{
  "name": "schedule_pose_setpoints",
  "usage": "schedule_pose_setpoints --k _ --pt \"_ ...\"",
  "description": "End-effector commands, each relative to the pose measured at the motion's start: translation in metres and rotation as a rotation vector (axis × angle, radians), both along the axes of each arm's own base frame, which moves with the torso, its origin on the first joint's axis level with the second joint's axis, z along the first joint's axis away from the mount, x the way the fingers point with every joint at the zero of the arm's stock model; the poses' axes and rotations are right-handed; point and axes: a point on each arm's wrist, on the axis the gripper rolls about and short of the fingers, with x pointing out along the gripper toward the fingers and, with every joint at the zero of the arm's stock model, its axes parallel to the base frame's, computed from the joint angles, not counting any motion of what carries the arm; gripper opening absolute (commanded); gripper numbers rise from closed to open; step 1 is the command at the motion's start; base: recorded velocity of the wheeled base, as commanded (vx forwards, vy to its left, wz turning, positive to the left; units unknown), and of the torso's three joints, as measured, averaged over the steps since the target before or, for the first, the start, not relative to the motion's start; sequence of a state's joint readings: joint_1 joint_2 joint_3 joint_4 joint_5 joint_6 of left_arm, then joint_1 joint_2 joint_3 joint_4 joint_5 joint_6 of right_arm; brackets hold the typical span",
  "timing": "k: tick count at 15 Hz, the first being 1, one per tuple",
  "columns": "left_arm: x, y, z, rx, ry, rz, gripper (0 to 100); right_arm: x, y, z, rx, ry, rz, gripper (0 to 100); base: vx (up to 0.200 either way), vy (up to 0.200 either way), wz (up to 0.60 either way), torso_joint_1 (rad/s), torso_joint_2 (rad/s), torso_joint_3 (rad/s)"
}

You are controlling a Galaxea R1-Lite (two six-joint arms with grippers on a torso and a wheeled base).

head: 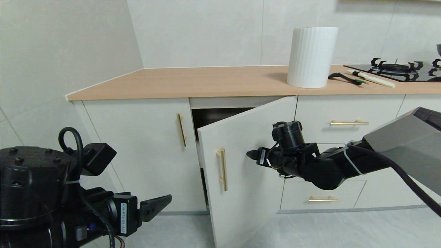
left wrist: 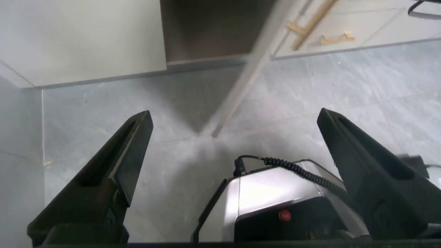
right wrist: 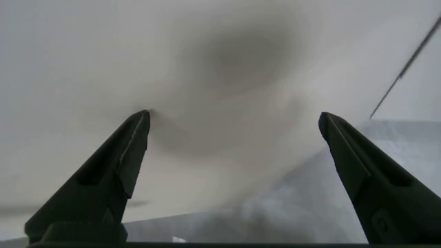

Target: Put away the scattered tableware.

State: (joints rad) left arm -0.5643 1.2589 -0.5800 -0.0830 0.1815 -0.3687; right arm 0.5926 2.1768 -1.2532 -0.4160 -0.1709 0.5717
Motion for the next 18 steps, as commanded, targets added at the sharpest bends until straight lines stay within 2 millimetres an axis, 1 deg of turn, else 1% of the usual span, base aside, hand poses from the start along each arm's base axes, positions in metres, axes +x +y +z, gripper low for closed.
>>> schedule_pose_setpoints --k 1,3,6,10,12,13,14,16,18 --pt "0.0 0.0 0.0 -0.001 -0.001 0.001 100 0.004 0.003 -0.004 0.014 0.006 -0.008 100 0.2 0.0 0.0 0.007 0.01 -0.007" --pt "0.001 0.0 0.0 -0.001 -0.002 0.001 100 0.006 0.004 -0.002 0.032 0.004 -0.018 100 0.2 0.0 0.0 0.007 0.0 0.007" --pt "0.0 0.0 0.001 -0.006 -0.008 0.001 100 0.008 0.004 0.003 0.058 -0.006 -0.047 100 0.0 0.0 0.0 0.0 0.0 0.0" --pt "0.0 0.0 0.0 -0.002 -0.002 0.0 100 0.02 0.002 0.005 0.088 -0.025 -0.11 100 0.0 0.0 0.0 0.0 0.0 0.0" --pt "0.0 0.0 -0.001 0.0 0.002 0.0 100 0.026 -0.001 0.004 0.1 -0.031 -0.145 100 0.0 0.0 0.0 0.0 0.0 0.0" --pt "0.0 0.0 -0.002 0.003 0.006 0.0 100 0.035 -0.004 0.003 0.105 -0.045 -0.187 100 0.0 0.0 0.0 0.0 0.0 0.0" --pt "0.001 -0.001 -0.002 0.003 0.008 -0.001 100 0.039 -0.005 0.002 0.1 -0.056 -0.212 100 0.0 0.0 0.0 0.0 0.0 0.0" --pt "0.001 -0.001 -0.002 0.004 0.009 -0.001 100 0.045 -0.003 -0.001 0.094 -0.068 -0.242 100 0.0 0.0 0.0 0.0 0.0 0.0" --pt "0.001 -0.001 -0.003 0.005 0.012 -0.001 100 0.056 -0.005 -0.007 0.088 -0.083 -0.297 100 0.0 0.0 0.0 0.0 0.0 0.0"
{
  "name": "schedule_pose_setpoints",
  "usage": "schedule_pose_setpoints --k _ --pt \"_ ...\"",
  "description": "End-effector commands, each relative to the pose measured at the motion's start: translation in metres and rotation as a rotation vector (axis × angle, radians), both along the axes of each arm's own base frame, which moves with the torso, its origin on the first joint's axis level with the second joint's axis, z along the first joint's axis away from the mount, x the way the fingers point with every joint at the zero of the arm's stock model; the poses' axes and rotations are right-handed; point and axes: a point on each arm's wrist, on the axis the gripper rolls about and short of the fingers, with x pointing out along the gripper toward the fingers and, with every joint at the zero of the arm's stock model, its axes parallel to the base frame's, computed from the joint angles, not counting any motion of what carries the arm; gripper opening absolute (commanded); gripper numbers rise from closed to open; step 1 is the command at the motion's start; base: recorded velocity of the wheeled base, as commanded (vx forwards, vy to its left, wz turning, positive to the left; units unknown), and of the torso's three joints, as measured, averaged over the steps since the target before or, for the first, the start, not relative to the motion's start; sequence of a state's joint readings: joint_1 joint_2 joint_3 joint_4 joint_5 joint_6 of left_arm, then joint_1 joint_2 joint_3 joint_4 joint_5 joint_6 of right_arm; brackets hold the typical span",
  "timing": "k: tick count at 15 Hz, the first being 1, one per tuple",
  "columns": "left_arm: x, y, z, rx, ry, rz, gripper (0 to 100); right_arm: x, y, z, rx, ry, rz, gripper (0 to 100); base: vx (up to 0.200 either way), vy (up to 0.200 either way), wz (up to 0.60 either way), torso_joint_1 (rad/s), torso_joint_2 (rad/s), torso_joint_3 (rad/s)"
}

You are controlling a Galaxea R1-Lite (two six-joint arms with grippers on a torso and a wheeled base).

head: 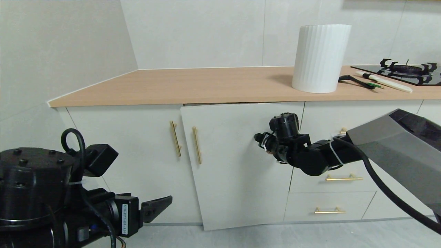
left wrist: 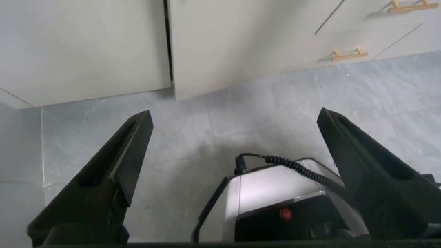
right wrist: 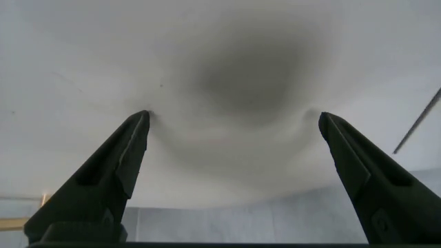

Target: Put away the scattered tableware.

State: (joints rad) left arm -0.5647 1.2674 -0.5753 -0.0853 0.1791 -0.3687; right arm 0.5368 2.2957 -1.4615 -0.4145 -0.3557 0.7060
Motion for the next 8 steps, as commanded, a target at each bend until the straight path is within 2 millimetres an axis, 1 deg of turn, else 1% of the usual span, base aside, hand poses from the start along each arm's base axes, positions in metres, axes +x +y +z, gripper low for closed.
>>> schedule_pose_setpoints --k 1,2,6,7,8 --pt "0.0 0.0 0.0 0.001 0.002 0.001 100 0.01 -0.001 -0.01 -0.008 0.001 -0.028 100 0.0 0.0 0.0 0.0 0.0 0.0" --pt "0.0 0.0 0.0 0.001 0.002 -0.001 100 0.017 -0.004 -0.013 -0.013 -0.008 -0.061 100 0.0 0.0 0.0 0.0 0.0 0.0" --pt "0.0 0.0 0.0 0.0 0.002 0.0 100 0.019 -0.004 -0.011 -0.011 -0.014 -0.071 100 0.0 0.0 0.0 0.0 0.0 0.0" --pt "0.0 0.0 0.0 0.0 0.002 0.0 100 0.017 -0.005 -0.008 -0.011 -0.014 -0.069 100 0.0 0.0 0.0 0.0 0.0 0.0" --pt "0.0 0.0 0.0 0.001 0.002 -0.001 100 0.011 -0.005 0.003 -0.004 -0.026 -0.065 100 0.0 0.0 0.0 0.0 0.0 0.0"
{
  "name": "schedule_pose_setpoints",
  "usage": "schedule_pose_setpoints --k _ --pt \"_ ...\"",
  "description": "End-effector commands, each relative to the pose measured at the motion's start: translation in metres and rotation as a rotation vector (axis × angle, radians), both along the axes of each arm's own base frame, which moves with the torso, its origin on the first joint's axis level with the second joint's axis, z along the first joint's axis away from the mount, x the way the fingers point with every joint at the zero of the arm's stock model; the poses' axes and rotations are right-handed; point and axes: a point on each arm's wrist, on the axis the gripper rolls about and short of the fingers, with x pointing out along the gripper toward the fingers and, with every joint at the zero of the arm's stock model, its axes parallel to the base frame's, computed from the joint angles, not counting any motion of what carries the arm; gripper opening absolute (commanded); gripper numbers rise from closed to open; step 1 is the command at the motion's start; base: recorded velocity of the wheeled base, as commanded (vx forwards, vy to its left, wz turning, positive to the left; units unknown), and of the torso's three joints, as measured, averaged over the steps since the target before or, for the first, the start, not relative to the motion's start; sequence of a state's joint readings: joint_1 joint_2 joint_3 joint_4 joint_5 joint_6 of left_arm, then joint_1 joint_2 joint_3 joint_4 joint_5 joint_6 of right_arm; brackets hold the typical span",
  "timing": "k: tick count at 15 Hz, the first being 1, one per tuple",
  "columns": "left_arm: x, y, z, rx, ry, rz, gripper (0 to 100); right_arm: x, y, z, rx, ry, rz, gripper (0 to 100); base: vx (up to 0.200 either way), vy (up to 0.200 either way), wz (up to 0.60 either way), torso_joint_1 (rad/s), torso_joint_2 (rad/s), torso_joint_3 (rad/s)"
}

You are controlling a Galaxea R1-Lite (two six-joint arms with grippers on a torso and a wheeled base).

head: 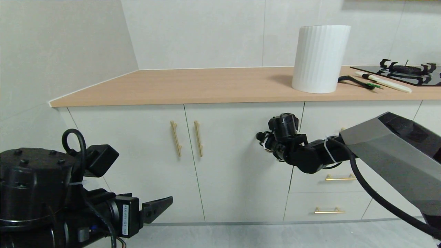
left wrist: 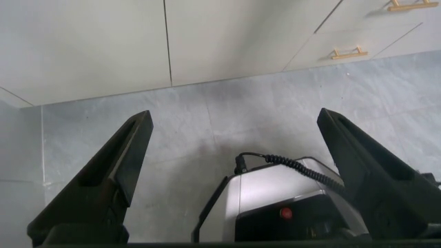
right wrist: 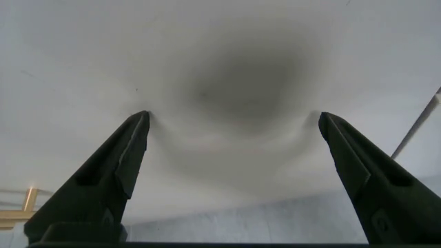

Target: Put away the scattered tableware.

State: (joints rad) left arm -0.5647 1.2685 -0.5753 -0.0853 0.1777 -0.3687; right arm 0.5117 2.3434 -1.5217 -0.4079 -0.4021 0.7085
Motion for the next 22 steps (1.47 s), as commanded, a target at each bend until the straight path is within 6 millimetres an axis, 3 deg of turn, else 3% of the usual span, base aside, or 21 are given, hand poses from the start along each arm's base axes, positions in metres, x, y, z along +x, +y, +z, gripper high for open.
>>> schedule_pose_setpoints --k 1,2,4,8,10,13,15,18,20,21,22 --pt "0.0 0.0 0.0 0.0 0.001 0.001 100 -0.012 -0.001 0.015 0.009 -0.009 0.017 100 0.0 0.0 0.0 0.0 0.0 0.0" --pt "0.0 0.0 0.0 0.0 0.001 0.001 100 -0.046 0.0 0.039 0.038 0.006 0.137 100 0.0 0.0 0.0 0.0 0.0 0.0" --pt "0.0 0.0 0.0 -0.001 0.0 0.001 100 -0.09 -0.011 0.065 0.09 0.034 0.336 100 0.0 0.0 0.0 0.0 0.0 0.0" --pt "0.0 0.0 0.001 -0.001 -0.004 0.001 100 -0.122 -0.033 0.091 0.027 -0.02 0.428 100 0.0 0.0 0.0 0.0 0.0 0.0" --pt "-0.002 0.001 0.003 -0.007 -0.014 0.001 100 -0.138 -0.045 0.093 -0.021 -0.024 0.413 100 0.0 0.0 0.0 0.0 0.0 0.0" --pt "-0.01 0.008 0.012 -0.026 -0.065 0.001 100 -0.182 -0.09 0.114 -0.196 -0.123 0.281 100 0.0 0.0 0.0 0.0 0.0 0.0" --pt "-0.022 0.015 0.018 -0.053 -0.109 0.0 100 -0.214 -0.115 0.131 -0.192 -0.188 0.256 100 0.0 0.0 0.0 0.0 0.0 0.0" --pt "-0.06 0.046 0.028 -0.097 -0.25 0.06 100 -0.299 -0.175 0.152 -0.25 -0.401 0.179 100 0.0 0.0 0.0 0.0 0.0 0.0" --pt "-0.08 0.063 0.026 -0.078 -0.319 0.12 100 -0.339 -0.196 0.154 -0.285 -0.487 0.143 100 0.0 0.0 0.0 0.0 0.0 0.0" --pt "-0.099 0.075 0.019 -0.046 -0.343 0.162 100 -0.373 -0.213 0.152 -0.332 -0.517 0.109 100 0.0 0.0 0.0 0.0 0.0 0.0" --pt "-0.113 0.082 0.013 -0.028 -0.355 0.177 100 -0.393 -0.222 0.148 -0.361 -0.51 0.07 100 0.0 0.0 0.0 0.0 0.0 0.0"
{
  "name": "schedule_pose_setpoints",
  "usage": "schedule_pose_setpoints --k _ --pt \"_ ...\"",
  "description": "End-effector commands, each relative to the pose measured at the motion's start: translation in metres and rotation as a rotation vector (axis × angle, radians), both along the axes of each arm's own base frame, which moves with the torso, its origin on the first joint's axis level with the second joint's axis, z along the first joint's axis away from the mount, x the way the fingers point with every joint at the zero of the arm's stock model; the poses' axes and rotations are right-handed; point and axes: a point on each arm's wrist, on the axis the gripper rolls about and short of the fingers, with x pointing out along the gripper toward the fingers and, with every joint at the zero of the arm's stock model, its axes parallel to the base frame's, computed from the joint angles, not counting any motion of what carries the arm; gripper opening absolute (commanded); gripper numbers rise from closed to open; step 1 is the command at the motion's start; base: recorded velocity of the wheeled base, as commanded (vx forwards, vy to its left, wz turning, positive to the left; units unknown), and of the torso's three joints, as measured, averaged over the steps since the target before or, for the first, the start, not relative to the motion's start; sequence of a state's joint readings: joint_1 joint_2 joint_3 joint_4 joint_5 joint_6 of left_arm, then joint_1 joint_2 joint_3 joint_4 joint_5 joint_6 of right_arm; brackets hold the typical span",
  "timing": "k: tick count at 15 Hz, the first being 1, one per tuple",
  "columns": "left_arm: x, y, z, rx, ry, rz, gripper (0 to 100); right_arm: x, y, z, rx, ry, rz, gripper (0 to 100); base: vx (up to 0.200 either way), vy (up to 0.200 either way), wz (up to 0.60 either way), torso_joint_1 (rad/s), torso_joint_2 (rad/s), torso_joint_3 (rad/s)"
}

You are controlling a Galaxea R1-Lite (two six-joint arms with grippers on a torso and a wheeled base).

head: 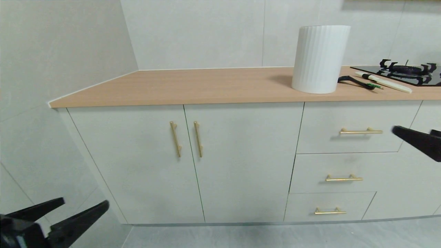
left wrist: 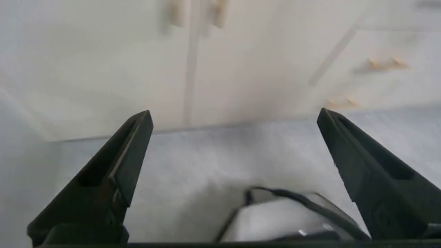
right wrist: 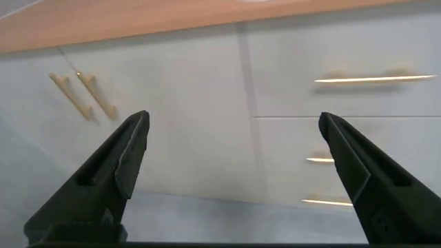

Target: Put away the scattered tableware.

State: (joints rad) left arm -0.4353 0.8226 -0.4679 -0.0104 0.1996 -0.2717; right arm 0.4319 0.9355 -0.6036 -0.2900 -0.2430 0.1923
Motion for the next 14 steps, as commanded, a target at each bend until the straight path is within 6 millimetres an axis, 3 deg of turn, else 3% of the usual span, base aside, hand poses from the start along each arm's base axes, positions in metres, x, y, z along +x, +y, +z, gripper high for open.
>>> schedule_pose_setpoints --k 1,4,7,9,12,14 --pt "-0.055 0.028 -0.015 0.013 -0.118 0.084 100 -0.099 -0.047 -0.012 -0.045 -0.166 -0.148 100 0.0 0.0 0.0 0.0 0.0 0.0" --pt "-0.102 0.043 -0.029 0.015 -0.234 0.133 100 -0.149 -0.057 -0.036 -0.067 -0.196 -0.247 100 0.0 0.0 0.0 0.0 0.0 0.0" --pt "-0.127 0.047 -0.044 -0.004 -0.317 0.205 100 -0.177 -0.058 -0.062 -0.175 -0.199 -0.312 100 0.0 0.0 0.0 0.0 0.0 0.0" --pt "-0.126 0.047 -0.047 0.021 -0.299 0.312 100 -0.177 -0.055 -0.064 -0.172 -0.184 -0.389 100 0.0 0.0 0.0 0.0 0.0 0.0" --pt "-0.124 0.044 -0.055 0.048 -0.271 0.425 100 -0.176 -0.049 -0.098 -0.222 -0.155 -0.481 100 0.0 0.0 0.0 0.0 0.0 0.0" --pt "-0.12 0.044 -0.065 0.073 -0.24 0.507 100 -0.173 -0.049 -0.101 -0.214 -0.146 -0.514 100 0.0 0.0 0.0 0.0 0.0 0.0"
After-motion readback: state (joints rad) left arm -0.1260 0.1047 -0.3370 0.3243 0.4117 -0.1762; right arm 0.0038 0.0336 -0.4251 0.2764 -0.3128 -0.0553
